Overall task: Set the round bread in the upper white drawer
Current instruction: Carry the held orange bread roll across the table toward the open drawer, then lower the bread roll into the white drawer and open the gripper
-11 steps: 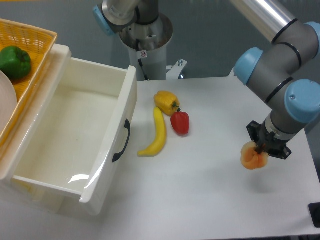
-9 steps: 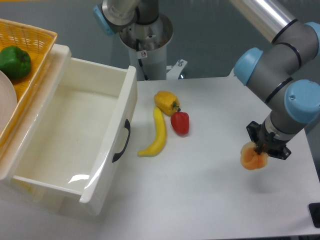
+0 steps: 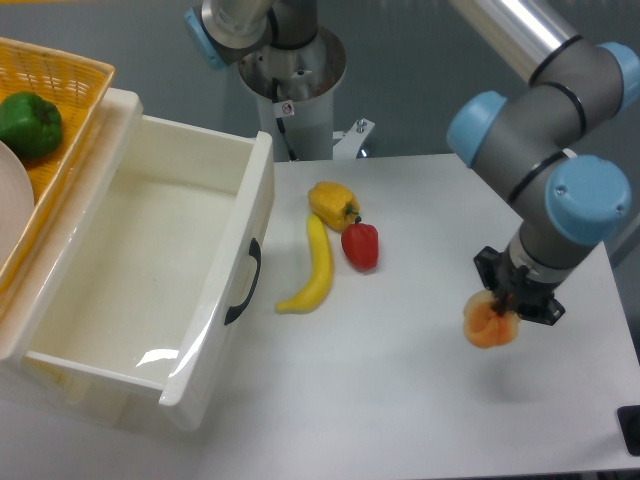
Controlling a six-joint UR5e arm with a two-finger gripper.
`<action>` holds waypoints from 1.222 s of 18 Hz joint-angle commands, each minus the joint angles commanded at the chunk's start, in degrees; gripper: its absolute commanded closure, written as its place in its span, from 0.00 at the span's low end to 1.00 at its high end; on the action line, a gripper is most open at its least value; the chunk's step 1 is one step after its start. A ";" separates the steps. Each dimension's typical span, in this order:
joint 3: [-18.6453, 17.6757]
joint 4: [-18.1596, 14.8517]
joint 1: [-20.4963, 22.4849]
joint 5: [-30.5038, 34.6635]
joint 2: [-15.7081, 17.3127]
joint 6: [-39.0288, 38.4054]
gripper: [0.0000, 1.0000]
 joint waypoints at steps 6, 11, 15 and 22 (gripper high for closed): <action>0.09 0.17 -2.20 -8.80 5.72 -10.38 1.00; -0.70 0.09 -6.41 -12.67 9.15 -17.41 1.00; -4.83 0.53 -11.07 -13.91 11.35 -18.83 1.00; -9.05 0.17 -17.23 -16.72 14.16 -19.27 1.00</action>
